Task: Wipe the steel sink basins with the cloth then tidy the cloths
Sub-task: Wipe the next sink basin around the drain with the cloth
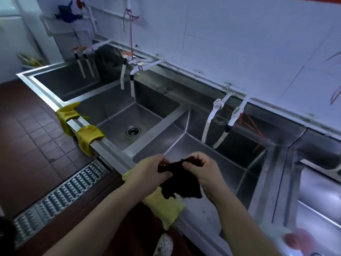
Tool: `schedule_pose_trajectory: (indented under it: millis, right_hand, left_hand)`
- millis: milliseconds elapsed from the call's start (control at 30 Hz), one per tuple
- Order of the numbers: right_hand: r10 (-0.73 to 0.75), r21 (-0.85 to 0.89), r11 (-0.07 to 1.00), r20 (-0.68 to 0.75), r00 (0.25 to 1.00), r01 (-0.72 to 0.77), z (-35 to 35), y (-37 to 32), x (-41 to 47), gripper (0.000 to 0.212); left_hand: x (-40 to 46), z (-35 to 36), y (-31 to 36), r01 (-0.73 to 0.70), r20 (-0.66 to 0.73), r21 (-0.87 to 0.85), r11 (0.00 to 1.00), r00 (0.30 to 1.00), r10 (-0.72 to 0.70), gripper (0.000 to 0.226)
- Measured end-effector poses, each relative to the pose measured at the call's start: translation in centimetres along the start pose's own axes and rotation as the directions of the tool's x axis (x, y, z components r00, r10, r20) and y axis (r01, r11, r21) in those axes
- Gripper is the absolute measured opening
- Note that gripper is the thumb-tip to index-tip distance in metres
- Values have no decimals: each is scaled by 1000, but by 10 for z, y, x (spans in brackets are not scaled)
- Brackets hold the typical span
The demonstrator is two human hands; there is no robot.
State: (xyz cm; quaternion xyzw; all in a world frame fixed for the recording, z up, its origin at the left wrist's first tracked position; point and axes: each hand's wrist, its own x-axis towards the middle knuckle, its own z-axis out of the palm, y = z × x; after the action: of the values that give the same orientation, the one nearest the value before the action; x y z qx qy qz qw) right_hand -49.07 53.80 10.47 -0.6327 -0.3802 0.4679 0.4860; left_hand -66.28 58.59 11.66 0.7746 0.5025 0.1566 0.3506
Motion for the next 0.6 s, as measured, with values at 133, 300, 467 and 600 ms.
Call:
schedule_pose_trajectory:
  millis: [133,300,467,600]
  right_hand:
    - [-19,-10,1000,-34,999,18,2,-7,66,12]
    - [26,-69,997,-34,999,-28,-2,1,137,16]
    - [195,-206,962,51,979,-181,-6,46,185,27]
    - [342,-345,889,57,938,-303,-3,105,202,19]
  left_hand:
    - [69,-17,-7,12,40,170,985,999,-19,13]
    - [151,-16,-24,34,91,289,957,994,-63,18]
    - [202,18,-65,27,243,319,948,964,-109,21]
    - [224,56,-103,-16,386,372,928,912,-139,27]
